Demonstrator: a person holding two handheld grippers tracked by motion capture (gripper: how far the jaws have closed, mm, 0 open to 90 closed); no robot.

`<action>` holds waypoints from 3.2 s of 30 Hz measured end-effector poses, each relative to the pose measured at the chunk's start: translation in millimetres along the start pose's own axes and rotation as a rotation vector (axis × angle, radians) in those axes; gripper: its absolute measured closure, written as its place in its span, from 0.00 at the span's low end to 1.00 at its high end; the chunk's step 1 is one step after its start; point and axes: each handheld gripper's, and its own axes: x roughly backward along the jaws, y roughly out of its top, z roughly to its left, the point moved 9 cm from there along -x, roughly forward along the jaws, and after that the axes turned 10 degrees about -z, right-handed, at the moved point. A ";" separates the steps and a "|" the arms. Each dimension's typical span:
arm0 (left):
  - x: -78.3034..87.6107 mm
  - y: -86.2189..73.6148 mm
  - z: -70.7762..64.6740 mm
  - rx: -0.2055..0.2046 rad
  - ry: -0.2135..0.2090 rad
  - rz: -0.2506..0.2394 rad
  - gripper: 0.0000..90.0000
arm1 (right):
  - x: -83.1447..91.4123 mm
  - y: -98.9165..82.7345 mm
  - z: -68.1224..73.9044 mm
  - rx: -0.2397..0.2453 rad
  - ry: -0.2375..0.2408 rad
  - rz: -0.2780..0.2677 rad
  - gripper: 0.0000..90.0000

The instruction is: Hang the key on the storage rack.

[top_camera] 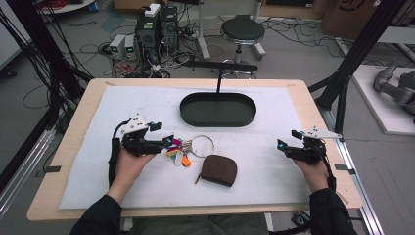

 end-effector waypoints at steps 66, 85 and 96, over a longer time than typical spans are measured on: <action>-116.2 -46.9 -11.6 -0.087 -0.018 0.461 0.88 | -2.3 -2.6 -1.3 -0.003 0.009 0.013 0.30; -94.6 -14.0 -22.2 -0.144 -0.051 0.360 0.96 | -2.0 -2.3 -0.9 -0.002 0.012 0.011 0.30; -63.4 1.0 -49.2 -0.191 -0.145 0.286 0.96 | -1.6 -2.1 -0.4 -0.002 0.012 0.010 0.30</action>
